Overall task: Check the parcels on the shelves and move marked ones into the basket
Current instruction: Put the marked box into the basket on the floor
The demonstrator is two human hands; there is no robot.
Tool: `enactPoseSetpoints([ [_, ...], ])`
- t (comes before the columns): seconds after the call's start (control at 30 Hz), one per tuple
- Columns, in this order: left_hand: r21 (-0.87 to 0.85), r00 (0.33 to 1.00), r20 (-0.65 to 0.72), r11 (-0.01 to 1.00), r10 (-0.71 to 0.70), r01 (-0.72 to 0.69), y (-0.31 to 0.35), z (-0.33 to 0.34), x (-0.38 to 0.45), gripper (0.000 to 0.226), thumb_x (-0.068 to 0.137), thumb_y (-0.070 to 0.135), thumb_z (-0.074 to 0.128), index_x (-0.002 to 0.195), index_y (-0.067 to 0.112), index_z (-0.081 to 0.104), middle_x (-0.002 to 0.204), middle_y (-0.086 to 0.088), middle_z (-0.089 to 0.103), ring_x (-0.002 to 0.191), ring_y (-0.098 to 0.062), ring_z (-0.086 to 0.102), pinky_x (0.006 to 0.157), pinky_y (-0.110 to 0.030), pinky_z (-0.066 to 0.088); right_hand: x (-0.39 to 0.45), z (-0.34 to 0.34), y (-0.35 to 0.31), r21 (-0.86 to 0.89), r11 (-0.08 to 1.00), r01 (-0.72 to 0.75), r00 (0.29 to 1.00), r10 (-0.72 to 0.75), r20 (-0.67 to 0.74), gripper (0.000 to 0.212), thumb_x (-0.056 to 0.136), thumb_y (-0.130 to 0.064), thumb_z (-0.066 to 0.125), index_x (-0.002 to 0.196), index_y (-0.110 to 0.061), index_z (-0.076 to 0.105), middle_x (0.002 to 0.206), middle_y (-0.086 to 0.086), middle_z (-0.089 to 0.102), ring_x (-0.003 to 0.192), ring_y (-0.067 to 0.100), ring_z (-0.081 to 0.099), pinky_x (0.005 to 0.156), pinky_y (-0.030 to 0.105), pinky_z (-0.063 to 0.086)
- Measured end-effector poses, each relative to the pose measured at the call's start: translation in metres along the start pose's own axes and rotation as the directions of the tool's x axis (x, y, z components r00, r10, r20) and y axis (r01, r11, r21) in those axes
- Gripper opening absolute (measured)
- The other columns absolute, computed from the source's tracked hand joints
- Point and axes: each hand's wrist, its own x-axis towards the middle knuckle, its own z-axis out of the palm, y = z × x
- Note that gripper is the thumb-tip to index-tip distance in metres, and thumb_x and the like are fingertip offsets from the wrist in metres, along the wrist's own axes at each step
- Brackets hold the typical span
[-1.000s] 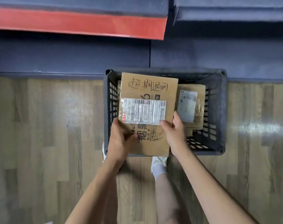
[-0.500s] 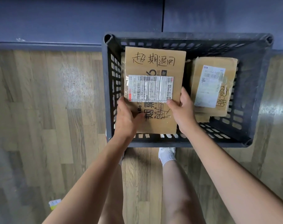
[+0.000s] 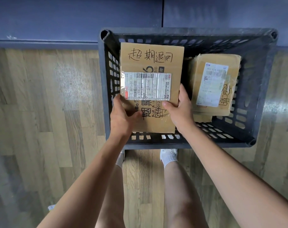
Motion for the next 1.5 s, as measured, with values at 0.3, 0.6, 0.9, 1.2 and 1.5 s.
enactPoseSetpoints([
  [0.3, 0.094, 0.997, 0.024, 0.993, 0.068, -0.070, 0.006, -0.010, 0.002, 0.078, 0.071, 0.015, 0.076, 0.134, 0.009, 0.030, 0.126, -0.015, 0.048, 0.112, -0.033, 0.048, 0.098, -0.046, 0.042, -0.013, -0.005, -0.026, -0.126, 0.992, -0.016, 1.000, 0.019, 0.023, 0.078, 0.087, -0.022, 0.061, 0.148, -0.023, 0.011, 0.151, 0.002, 0.030, 0.137, 0.021, 0.030, 0.113, 0.040, 0.027],
  [0.6, 0.229, 0.955, 0.082, 0.927, 0.284, -0.296, 0.078, -0.068, -0.050, 0.079, 0.079, 0.010, 0.068, 0.143, 0.008, 0.021, 0.141, -0.011, 0.040, 0.130, -0.025, 0.038, 0.109, -0.031, 0.028, -0.098, -0.055, -0.086, -0.087, 0.994, 0.070, 0.997, -0.071, -0.011, 0.077, 0.084, -0.019, 0.065, 0.146, -0.024, 0.020, 0.152, 0.000, 0.029, 0.139, 0.017, 0.028, 0.113, 0.034, 0.024],
  [0.9, 0.203, 0.856, 0.027, 0.836, 0.516, -0.510, 0.186, -0.138, -0.150, 0.085, 0.071, 0.012, 0.075, 0.141, 0.009, 0.027, 0.138, -0.010, 0.043, 0.128, -0.024, 0.040, 0.107, -0.028, 0.030, -0.212, -0.130, -0.217, -0.006, 0.952, 0.307, 0.944, -0.305, -0.129, 0.074, 0.083, -0.016, 0.065, 0.145, -0.023, 0.024, 0.150, -0.006, 0.030, 0.138, 0.013, 0.028, 0.107, 0.022, 0.021],
  [1.2, 0.149, 0.677, -0.130, 0.689, 0.724, -0.709, 0.296, -0.213, -0.232, 0.083, 0.066, 0.023, 0.069, 0.131, 0.036, 0.019, 0.128, 0.009, 0.039, 0.128, -0.015, 0.040, 0.094, -0.015, 0.028, -0.307, -0.190, -0.297, 0.167, 0.833, 0.527, 0.826, -0.456, -0.332, 0.065, 0.076, -0.007, 0.070, 0.115, -0.047, 0.036, 0.127, -0.014, 0.044, 0.133, 0.015, 0.038, 0.109, 0.030, 0.028],
  [1.5, 0.159, 0.432, -0.125, 0.448, 0.893, -0.880, 0.395, -0.246, -0.299, 0.081, 0.061, 0.045, 0.055, 0.131, 0.049, 0.015, 0.125, 0.031, 0.029, 0.116, 0.019, 0.028, 0.081, 0.005, 0.029, -0.373, -0.262, -0.370, 0.202, 0.678, 0.707, 0.682, -0.577, -0.450, 0.057, 0.083, -0.014, 0.065, 0.133, -0.029, 0.042, 0.141, -0.008, 0.043, 0.131, 0.014, 0.040, 0.104, 0.026, 0.031],
])
